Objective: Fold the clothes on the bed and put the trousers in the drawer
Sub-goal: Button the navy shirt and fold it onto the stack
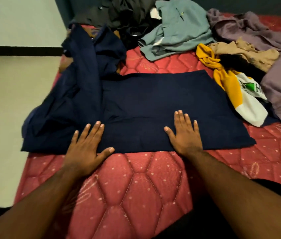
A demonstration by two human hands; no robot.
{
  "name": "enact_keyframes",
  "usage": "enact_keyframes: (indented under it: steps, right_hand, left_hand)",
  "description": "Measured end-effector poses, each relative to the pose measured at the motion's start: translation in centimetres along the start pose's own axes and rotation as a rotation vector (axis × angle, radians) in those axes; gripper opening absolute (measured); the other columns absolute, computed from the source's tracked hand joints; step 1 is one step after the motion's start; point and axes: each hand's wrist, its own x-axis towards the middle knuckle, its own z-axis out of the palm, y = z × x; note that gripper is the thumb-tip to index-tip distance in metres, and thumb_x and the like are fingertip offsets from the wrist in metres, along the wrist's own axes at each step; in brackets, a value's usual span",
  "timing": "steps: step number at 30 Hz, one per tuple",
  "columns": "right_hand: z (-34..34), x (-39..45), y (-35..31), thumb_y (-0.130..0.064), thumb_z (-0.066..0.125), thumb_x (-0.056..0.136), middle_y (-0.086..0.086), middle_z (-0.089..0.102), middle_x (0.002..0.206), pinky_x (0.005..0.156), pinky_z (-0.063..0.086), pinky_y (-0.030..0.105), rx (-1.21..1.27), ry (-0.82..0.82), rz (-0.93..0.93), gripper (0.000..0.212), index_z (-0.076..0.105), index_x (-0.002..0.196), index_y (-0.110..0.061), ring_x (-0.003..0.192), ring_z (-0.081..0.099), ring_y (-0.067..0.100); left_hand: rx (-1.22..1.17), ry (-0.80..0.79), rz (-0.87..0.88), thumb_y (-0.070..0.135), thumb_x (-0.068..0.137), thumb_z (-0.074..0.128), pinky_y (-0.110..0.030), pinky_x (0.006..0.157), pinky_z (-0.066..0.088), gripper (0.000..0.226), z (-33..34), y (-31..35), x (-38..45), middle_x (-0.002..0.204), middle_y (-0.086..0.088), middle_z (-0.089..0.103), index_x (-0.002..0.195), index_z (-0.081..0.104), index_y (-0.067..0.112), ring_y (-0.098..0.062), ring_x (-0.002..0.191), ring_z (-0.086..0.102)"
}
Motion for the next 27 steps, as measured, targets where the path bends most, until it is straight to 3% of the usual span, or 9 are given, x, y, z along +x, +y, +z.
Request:
enact_keyframes:
  steps: [4, 6, 9, 11, 15, 18, 20, 24, 27]
  right_hand:
    - [-0.6, -0.3, -2.6, -0.065, 0.018, 0.094, -0.001, -0.004, 0.163, 0.119, -0.005, 0.05, -0.032, -0.017, 0.051, 0.08, 0.0, 0.155, -0.017, 0.15, -0.005, 0.02]
    - [-0.5, -1.2, -7.6, -0.063, 0.023, 0.096, -0.001, -0.002, 0.163, 0.12, -0.005, 0.048, 0.03, -0.025, -0.088, 0.078, 0.002, 0.155, -0.017, 0.15, -0.005, 0.02]
    - [0.8, -3.5, -15.8, -0.064, 0.021, 0.094, -0.006, -0.001, 0.163, 0.119, -0.009, 0.045, 0.094, -0.072, -0.309, 0.077, 0.004, 0.155, -0.021, 0.149, -0.007, 0.016]
    - [1.5, -3.9, -16.9, -0.07, 0.012, 0.09, -0.009, -0.002, 0.162, 0.118, -0.011, 0.046, 0.026, -0.09, -0.352, 0.081, 0.003, 0.155, -0.023, 0.149, -0.007, 0.016]
    - [0.8, -3.0, -12.2, -0.079, 0.012, 0.083, -0.012, -0.004, 0.162, 0.119, -0.009, 0.047, -0.018, -0.096, -0.288, 0.089, -0.001, 0.155, -0.027, 0.149, -0.008, 0.016]
    - [-0.1, -3.0, -10.2, -0.08, 0.01, 0.082, -0.016, -0.01, 0.161, 0.118, -0.011, 0.049, -0.035, -0.159, -0.183, 0.089, -0.006, 0.154, -0.031, 0.148, -0.014, 0.014]
    - [-0.3, -3.0, -11.5, -0.078, 0.011, 0.084, -0.016, -0.011, 0.161, 0.118, -0.013, 0.049, -0.035, -0.175, -0.173, 0.087, -0.006, 0.154, -0.03, 0.148, -0.016, 0.014]
    - [0.0, -2.8, -18.2, -0.059, 0.026, 0.098, -0.005, 0.002, 0.163, 0.119, -0.006, 0.043, 0.196, -0.079, -0.313, 0.073, 0.004, 0.155, -0.02, 0.15, -0.005, 0.018]
    - [0.2, -2.7, -23.7, -0.034, 0.032, 0.104, 0.003, 0.01, 0.162, 0.119, -0.002, 0.037, 0.565, -0.013, -0.286, 0.058, 0.012, 0.154, -0.011, 0.15, 0.001, 0.02]
  left_hand:
    - [0.004, -0.014, -0.107, 0.086, 0.075, -0.004, -0.049, 0.113, -0.021, 0.097, -1.2, -1.8, -1.2, 0.159, 0.018, -0.019, 0.155, -0.008, 0.032, -0.009, 0.147, -0.017]
    - [0.024, -0.01, -0.065, 0.081, 0.076, -0.008, -0.048, 0.11, -0.027, 0.093, -1.2, -0.2, -1.0, 0.159, 0.016, -0.02, 0.154, -0.009, 0.03, -0.008, 0.144, -0.024]
    - [0.001, -0.001, -0.032, 0.08, 0.076, -0.012, -0.042, 0.117, -0.014, 0.098, -0.5, -1.4, -2.1, 0.162, 0.01, -0.009, 0.156, -0.001, 0.025, -0.007, 0.148, -0.013]
    - [-0.069, 0.005, -0.099, 0.076, 0.079, -0.004, -0.039, 0.119, -0.009, 0.093, -0.5, -5.3, -3.6, 0.163, 0.008, -0.008, 0.156, -0.003, 0.024, -0.006, 0.148, -0.009]
    - [-0.092, -0.027, -0.242, 0.076, 0.079, -0.005, -0.05, 0.118, -0.011, 0.087, -1.5, -10.1, -6.3, 0.16, 0.018, -0.015, 0.154, -0.01, 0.033, 0.001, 0.144, -0.016]
    - [-0.014, 0.03, -0.293, 0.071, 0.085, -0.004, -0.06, 0.112, -0.016, 0.083, -1.8, -8.6, -6.4, 0.162, 0.014, -0.012, 0.155, -0.006, 0.029, -0.008, 0.148, -0.015]
    - [0.019, 0.125, -0.261, 0.053, 0.092, 0.008, -0.06, 0.111, -0.018, 0.071, -2.6, -7.0, -5.7, 0.164, 0.008, -0.004, 0.157, 0.003, 0.023, -0.016, 0.15, -0.01]
    - [-0.311, 0.125, 0.038, 0.019, 0.091, 0.03, -0.042, 0.12, -0.002, 0.062, -2.5, -1.9, -1.8, 0.161, 0.003, 0.023, 0.153, 0.029, 0.018, -0.019, 0.151, 0.009]
    - [-0.239, 0.143, -0.028, 0.035, 0.092, 0.018, -0.036, 0.121, 0.001, 0.065, -0.5, -0.2, -0.5, 0.162, 0.004, 0.021, 0.155, 0.019, 0.019, -0.014, 0.15, 0.01]
